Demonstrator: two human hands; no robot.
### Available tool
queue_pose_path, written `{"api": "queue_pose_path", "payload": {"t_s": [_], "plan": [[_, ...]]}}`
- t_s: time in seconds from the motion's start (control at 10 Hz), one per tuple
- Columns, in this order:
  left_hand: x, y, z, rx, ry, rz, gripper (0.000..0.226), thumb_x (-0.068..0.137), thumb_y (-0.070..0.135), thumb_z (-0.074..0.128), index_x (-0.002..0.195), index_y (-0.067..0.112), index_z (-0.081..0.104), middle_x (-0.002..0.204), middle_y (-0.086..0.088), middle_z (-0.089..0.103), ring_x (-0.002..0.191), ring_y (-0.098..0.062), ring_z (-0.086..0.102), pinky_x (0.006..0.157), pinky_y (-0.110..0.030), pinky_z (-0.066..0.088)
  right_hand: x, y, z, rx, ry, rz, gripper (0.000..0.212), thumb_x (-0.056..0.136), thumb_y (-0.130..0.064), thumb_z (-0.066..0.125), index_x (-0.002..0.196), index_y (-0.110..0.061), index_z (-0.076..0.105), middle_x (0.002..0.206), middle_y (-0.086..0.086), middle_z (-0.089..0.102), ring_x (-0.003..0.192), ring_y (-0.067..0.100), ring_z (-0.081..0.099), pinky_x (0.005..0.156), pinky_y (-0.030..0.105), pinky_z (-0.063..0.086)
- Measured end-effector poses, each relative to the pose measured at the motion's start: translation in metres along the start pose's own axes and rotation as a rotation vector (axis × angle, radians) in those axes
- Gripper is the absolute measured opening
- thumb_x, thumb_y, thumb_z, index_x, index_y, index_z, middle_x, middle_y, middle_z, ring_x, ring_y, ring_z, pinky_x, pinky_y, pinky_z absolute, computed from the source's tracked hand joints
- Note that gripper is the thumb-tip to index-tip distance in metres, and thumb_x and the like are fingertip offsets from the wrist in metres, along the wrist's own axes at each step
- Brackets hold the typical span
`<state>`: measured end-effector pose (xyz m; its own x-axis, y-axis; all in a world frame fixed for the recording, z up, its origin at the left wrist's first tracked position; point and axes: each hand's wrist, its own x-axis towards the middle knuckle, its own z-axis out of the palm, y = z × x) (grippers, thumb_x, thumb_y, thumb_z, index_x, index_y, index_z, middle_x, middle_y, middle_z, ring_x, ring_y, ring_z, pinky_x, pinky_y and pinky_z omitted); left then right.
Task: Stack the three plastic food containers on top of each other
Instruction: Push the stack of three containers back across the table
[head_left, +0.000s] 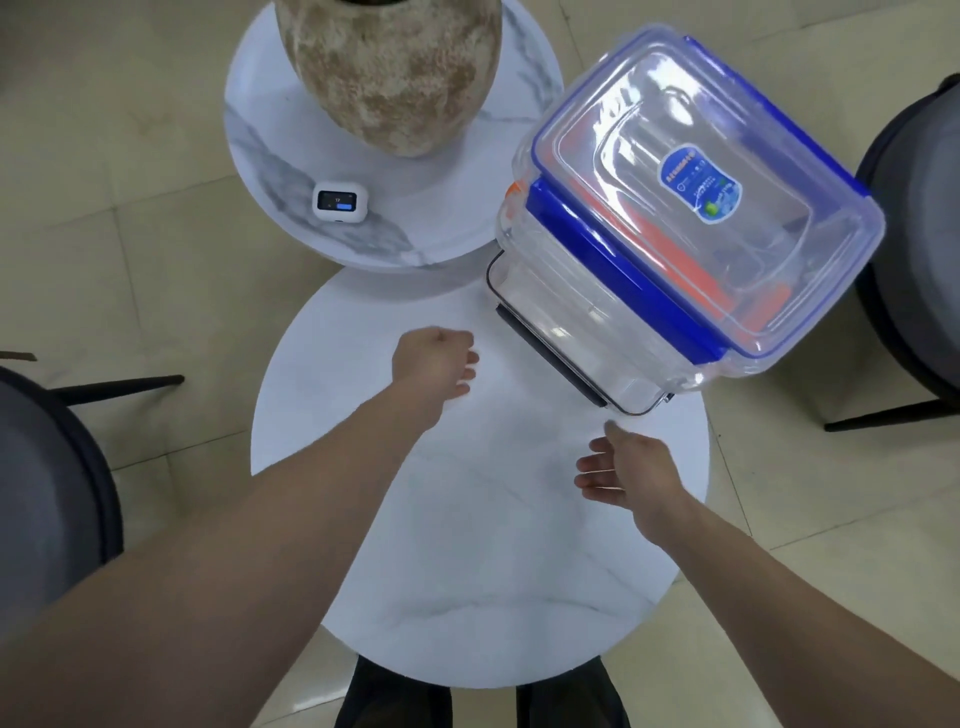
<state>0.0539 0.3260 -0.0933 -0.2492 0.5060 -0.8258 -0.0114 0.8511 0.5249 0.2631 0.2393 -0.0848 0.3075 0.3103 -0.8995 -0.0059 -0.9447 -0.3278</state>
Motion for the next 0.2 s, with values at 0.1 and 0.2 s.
{"api": "queue_pose_path", "payload": {"t_s": [0.1, 0.2], "plan": [[-0.028, -0.027, -0.026, 0.016, -0.014, 0.018, 0.013, 0.093, 0.01, 0.061, 0.084, 0.011, 0.069, 0.08, -0.009, 0.069, 0.066, -0.022, 0.061, 0.075, -0.04, 0.057, -0.019, 0.012, 0.006, -0.071, -0.067, -0.088, 0.021, 0.1, -0.012, 0.048, 0.089, -0.001, 0.061, 0.076, 0.017, 0.068, 0.061, 0.031, 0.063, 0.065, 0.038, 0.055], [-0.061, -0.052, -0.052, 0.094, -0.012, 0.066, 0.018, 0.091, 0.01, 0.063, 0.075, 0.013, 0.07, 0.079, -0.011, 0.07, 0.065, -0.022, 0.061, 0.071, -0.036, 0.051, -0.044, 0.022, 0.01, -0.201, -0.107, -0.178, 0.021, 0.096, -0.006, 0.046, 0.088, 0.001, 0.063, 0.077, 0.016, 0.07, 0.063, 0.029, 0.064, 0.065, 0.036, 0.053]]}}
